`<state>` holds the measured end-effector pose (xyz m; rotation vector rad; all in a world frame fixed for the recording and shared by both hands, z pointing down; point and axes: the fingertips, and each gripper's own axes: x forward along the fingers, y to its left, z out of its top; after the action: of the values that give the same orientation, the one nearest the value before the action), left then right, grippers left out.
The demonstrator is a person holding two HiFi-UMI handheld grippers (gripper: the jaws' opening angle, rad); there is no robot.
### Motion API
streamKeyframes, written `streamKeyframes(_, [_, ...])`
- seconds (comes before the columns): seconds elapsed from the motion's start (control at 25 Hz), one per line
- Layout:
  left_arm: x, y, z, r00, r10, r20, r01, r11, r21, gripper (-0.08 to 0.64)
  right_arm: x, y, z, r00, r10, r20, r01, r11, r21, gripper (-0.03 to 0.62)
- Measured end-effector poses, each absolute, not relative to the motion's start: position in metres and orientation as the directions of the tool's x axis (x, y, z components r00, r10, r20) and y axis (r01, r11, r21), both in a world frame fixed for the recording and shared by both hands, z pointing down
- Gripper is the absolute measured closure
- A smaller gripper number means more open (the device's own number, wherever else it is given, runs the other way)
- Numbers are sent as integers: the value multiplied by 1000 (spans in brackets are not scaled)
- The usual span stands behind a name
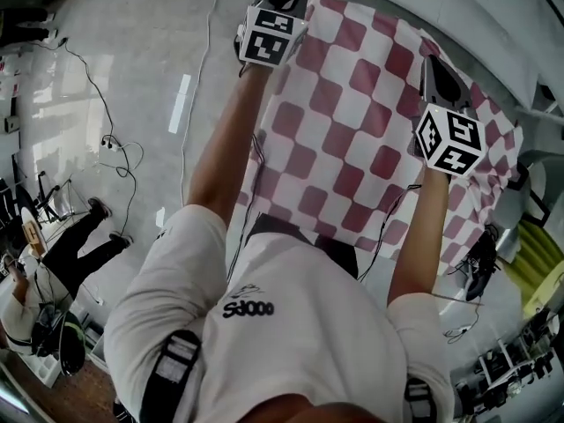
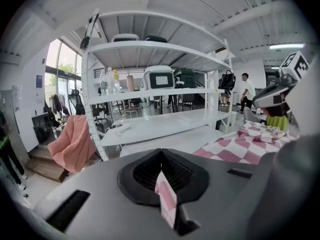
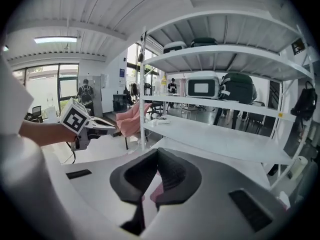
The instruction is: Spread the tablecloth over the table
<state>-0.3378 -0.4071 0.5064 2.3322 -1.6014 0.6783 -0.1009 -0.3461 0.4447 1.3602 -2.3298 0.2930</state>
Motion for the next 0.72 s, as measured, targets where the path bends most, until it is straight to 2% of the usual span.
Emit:
streamKeyframes(0.28, [-241, -353, 425, 388, -819, 423, -892, -449, -52, 531, -23, -297, 381, -380, -834, 400, -899, 434, 52, 569])
streamKeyframes(0.72, [-44, -273, 344, 597, -730, 333, -754, -652, -78, 529, 150, -205, 303, -204, -927, 315, -964, 246, 102, 569])
